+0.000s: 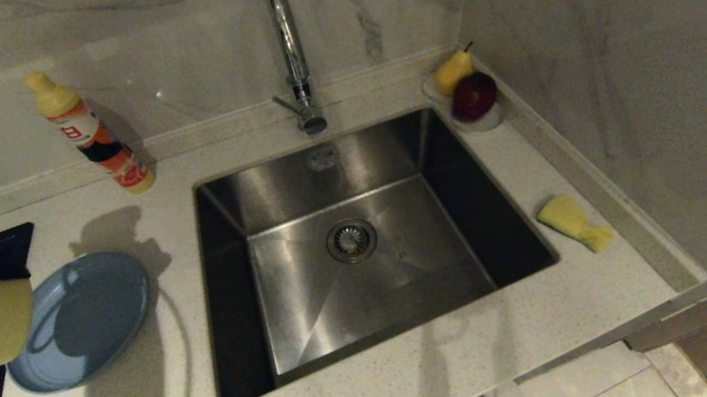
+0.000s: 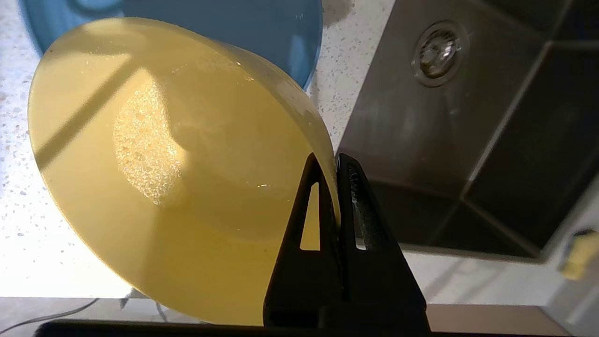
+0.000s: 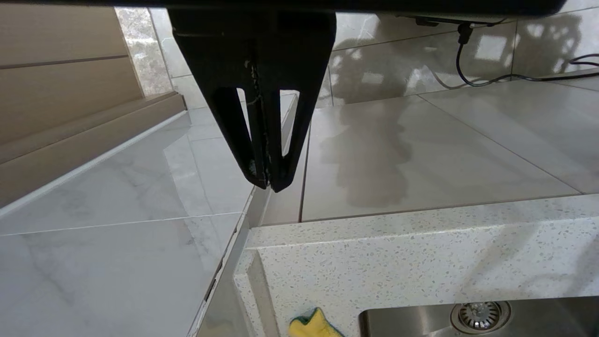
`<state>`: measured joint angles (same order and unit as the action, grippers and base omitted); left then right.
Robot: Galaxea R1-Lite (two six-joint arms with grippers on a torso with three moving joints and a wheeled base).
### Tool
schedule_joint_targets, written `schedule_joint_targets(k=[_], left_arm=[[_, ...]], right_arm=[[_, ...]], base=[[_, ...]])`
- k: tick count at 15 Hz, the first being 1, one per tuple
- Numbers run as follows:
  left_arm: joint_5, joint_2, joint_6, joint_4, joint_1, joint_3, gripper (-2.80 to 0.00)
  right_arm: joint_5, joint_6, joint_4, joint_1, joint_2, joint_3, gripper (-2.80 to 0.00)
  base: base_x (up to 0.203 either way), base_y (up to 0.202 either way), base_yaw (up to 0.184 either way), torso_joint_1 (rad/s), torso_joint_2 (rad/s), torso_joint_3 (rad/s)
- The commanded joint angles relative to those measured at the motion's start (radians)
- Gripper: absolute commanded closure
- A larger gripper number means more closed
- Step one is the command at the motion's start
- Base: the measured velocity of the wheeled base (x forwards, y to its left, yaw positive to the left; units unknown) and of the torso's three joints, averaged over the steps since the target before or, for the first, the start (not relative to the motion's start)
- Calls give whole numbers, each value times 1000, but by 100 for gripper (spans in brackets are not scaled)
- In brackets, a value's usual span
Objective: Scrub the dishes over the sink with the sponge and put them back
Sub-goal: Place the bowl on the plate
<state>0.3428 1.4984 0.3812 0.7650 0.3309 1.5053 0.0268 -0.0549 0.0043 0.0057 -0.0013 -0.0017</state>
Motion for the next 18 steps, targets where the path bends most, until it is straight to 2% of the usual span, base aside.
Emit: schedule_joint_targets(k=[1,4,6,9,11,15,18], left_arm=[[-36,28,13,-52,-48,-10,0],[-49,67,24,-94,-78,-17,0],[-80,109,24,-100,-108,-19,0],[-109,168,38,-232,-145,-87,0],[-159,200,51,-310,-154,-110,0],[-261,224,42,-338,-153,-124,0],[-272,223,25,-359,-153,-140,0]], right_arm=[[1,0,0,0,-2,0,0],[1,0,0,0,0,0,0],[1,0,0,0,0,0,0],[1,0,0,0,-2,0,0],[1,0,0,0,-1,0,0],[1,-2,0,0,-1,0,0],[1,0,0,0,-2,0,0]], base=[[0,0,0,0,0,0],[0,0,0,0,0,0],[0,0,0,0,0,0],[0,0,0,0,0,0],[0,0,0,0,0,0],[0,0,0,0,0,0],[0,0,0,0,0,0]])
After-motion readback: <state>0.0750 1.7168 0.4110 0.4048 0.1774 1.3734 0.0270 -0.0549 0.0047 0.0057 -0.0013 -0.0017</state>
